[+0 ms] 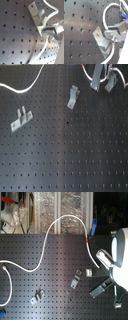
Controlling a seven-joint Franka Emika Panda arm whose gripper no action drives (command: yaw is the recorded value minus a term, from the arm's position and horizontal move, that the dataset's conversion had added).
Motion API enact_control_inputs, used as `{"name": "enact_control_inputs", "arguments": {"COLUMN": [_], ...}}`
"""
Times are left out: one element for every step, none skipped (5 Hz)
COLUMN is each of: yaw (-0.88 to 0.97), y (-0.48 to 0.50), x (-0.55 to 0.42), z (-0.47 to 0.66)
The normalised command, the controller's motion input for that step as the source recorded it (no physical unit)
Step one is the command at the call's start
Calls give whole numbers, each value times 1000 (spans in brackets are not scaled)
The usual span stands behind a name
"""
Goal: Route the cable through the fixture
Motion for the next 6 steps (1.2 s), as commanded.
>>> {"name": "enact_control_inputs", "arguments": {"yaw": [-43, 0, 0, 0, 0, 0], "y": [-13, -62, -95, -83, -138, -320], "x": [25, -6, 32, 4, -42, -148], "z": [243, 379, 428, 374, 309, 234]}}
